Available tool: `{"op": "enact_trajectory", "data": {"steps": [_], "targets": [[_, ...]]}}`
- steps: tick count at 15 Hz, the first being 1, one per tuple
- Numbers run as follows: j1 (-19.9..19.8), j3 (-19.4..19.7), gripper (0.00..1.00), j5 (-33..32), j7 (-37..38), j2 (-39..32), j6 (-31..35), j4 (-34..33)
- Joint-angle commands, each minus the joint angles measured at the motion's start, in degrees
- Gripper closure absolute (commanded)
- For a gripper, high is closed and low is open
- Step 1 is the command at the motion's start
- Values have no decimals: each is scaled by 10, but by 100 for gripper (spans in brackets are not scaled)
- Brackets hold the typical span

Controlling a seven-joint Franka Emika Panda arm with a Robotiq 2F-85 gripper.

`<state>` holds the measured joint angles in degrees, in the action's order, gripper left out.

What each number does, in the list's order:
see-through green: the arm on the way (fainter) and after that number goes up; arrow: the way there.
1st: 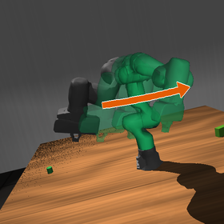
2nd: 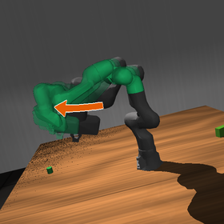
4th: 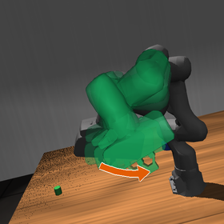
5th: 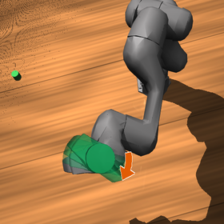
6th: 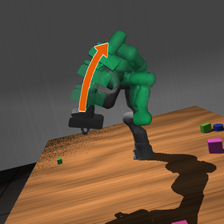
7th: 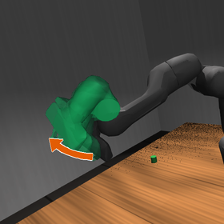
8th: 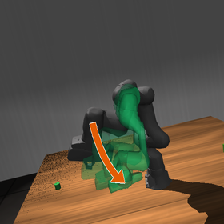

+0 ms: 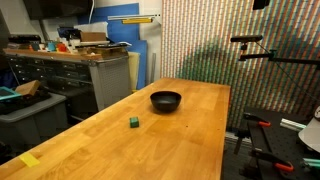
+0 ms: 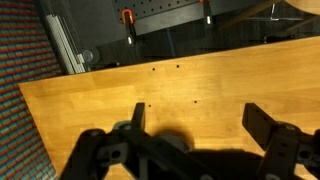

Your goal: Pick up the block and put it in the bowl

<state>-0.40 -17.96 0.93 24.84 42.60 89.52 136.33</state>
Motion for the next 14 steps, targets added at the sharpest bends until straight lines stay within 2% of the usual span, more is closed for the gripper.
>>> {"op": "enact_trajectory", "data": {"steps": [1, 5, 8, 14], "targets": [[20, 25, 0, -29, -50, 8, 14, 13], [37, 48, 0, -46, -133, -14, 43, 19], [50, 66, 0, -42, -193, -55, 69, 16], [61, 61, 0, -52, -224, -187, 181, -15]]}}
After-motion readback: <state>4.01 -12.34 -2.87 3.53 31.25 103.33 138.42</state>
